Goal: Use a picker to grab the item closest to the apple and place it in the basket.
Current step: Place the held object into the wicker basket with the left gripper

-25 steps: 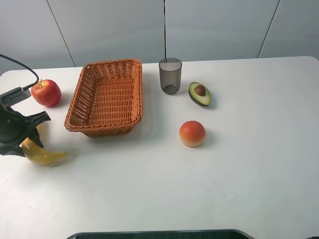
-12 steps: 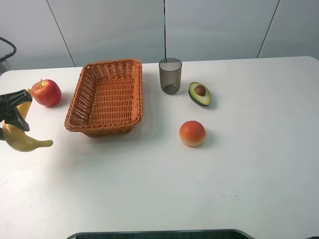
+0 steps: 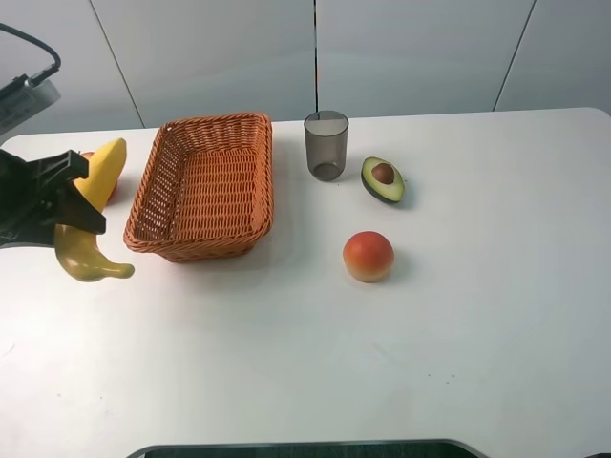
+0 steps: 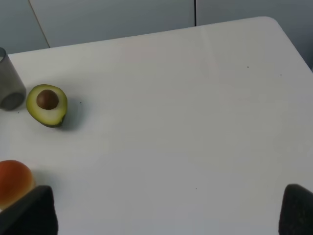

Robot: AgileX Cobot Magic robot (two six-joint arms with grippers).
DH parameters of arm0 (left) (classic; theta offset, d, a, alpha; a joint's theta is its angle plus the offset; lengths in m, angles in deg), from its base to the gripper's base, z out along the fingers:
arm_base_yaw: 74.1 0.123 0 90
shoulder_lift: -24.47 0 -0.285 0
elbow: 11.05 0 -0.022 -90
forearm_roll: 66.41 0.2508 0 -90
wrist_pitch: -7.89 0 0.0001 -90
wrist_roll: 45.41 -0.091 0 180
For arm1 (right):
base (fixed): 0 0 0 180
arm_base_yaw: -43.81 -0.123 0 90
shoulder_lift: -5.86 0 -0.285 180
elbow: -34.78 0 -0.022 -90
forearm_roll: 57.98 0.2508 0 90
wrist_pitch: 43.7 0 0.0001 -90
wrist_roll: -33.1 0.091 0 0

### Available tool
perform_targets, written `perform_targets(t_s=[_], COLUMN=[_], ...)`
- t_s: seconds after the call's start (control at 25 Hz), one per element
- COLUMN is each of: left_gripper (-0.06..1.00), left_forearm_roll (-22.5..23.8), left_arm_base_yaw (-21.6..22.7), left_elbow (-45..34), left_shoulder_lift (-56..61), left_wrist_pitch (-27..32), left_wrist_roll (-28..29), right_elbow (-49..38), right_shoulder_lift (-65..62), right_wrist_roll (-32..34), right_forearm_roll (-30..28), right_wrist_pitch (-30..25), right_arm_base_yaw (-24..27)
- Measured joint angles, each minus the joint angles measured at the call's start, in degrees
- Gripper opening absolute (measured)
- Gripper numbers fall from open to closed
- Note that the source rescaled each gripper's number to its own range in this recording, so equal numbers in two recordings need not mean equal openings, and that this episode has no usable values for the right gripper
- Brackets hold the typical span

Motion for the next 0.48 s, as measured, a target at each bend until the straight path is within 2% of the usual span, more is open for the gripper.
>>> perform_targets(t_s=[0.28, 0.48], left_gripper=[0.02, 0.02], left_forearm_roll=[-3.2, -3.6], left_arm_base_yaw=[-11.4, -16.9], left_elbow=[0.1, 3.7], left_shoulder_lift=[0.0, -0.2], left_wrist_pitch=[-7.5, -10.9], left_wrist_roll=[-1.9, -2.3], right_elbow=[0.0, 0.0], right_shoulder_lift=[0.0, 0.0], right_wrist_roll=[0.0, 0.0], right_forearm_roll=[0.0, 0.0], right_wrist_pitch=[0.0, 0.0], right_arm_base_yaw=[0.0, 0.0])
